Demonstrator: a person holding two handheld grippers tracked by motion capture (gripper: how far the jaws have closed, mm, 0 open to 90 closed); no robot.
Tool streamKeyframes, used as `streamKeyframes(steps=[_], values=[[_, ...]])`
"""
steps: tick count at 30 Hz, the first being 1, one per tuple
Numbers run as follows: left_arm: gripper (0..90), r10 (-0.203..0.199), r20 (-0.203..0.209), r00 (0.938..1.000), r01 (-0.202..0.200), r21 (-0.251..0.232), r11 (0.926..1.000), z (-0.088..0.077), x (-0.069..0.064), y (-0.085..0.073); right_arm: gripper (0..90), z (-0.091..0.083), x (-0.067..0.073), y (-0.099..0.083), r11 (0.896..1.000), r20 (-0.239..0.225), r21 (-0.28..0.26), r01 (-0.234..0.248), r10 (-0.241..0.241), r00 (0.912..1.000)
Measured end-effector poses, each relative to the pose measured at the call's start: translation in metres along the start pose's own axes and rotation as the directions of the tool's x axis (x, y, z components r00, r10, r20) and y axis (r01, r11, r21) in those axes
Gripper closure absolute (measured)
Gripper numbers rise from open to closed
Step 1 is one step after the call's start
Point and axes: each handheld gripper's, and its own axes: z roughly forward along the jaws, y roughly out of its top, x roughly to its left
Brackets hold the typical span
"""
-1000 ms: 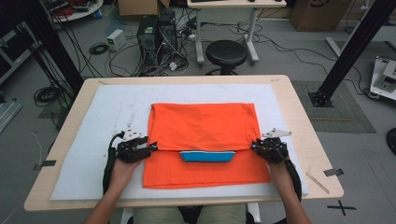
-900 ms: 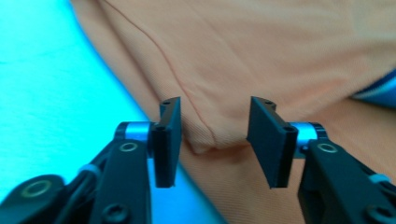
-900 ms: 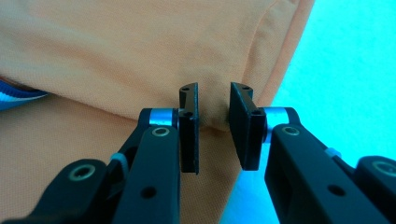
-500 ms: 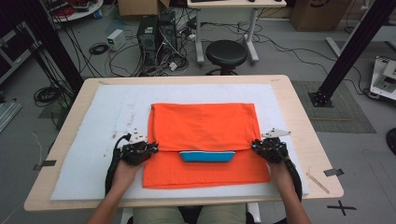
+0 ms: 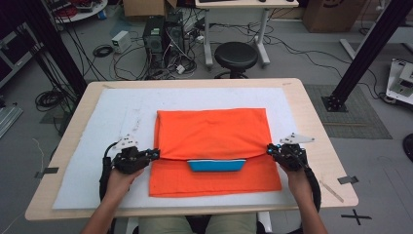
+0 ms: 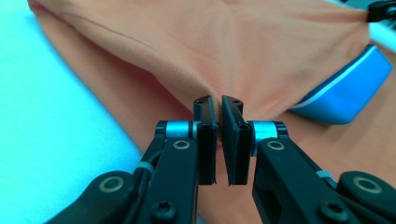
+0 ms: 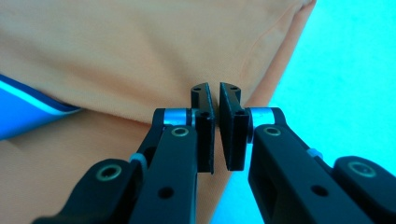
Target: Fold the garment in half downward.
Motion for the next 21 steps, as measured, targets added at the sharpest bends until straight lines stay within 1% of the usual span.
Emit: streamKeyframes(steps=[5,9,13,14,16,19,20,21], values=[[84.4,-0.003,0.05,0.9988,0.004,-0.029,0.9996,-0.013,-0.005,0.001,85.9,-0.017,-0.001,0.0,1.0,-0.005,-0.03,0.001,-0.001,1.0],[84.3,-0.001,0.083,0.9965,0.003,-0.025,0.9997,-0.02,-0.009,-0.001,85.9,-0.028,0.002,-0.003,0.999,-0.011,-0.034,0.011,-0.011,0.9999],[84.4,-0.009,0.119,0.9929,0.013,-0.031,0.9994,-0.028,-0.012,-0.003,86.0,-0.04,0.005,-0.006,0.999,-0.016,-0.04,0.014,-0.015,0.9998],[84.4,-0.006,0.122,0.9925,0.01,-0.032,0.9994,-0.03,-0.012,-0.004,86.1,-0.043,0.006,-0.007,0.999,-0.016,-0.041,0.014,-0.015,0.9998],[84.4,-0.004,0.135,0.9908,0.007,-0.025,0.9997,-0.032,-0.013,-0.006,86.2,-0.048,0.007,-0.008,0.999,-0.019,-0.042,0.018,-0.019,0.9996],[83.7,0.008,0.145,0.9894,-0.01,0.017,0.9998,-0.03,-0.013,-0.01,85.9,-0.05,0.009,-0.011,1.0,-0.03,-0.021,0.01,-0.011,0.9995],[82.3,0.003,0.142,0.9899,-0.007,0.026,0.9996,-0.028,-0.012,-0.011,85.7,-0.049,0.01,-0.013,1.0,-0.03,-0.01,0.002,-0.003,0.9995],[77.8,0.001,0.138,0.9904,-0.006,0.032,0.9995,-0.027,-0.011,-0.011,85.6,-0.047,0.01,-0.015,1.0,-0.026,0.002,0.0,0.0,0.9997]])
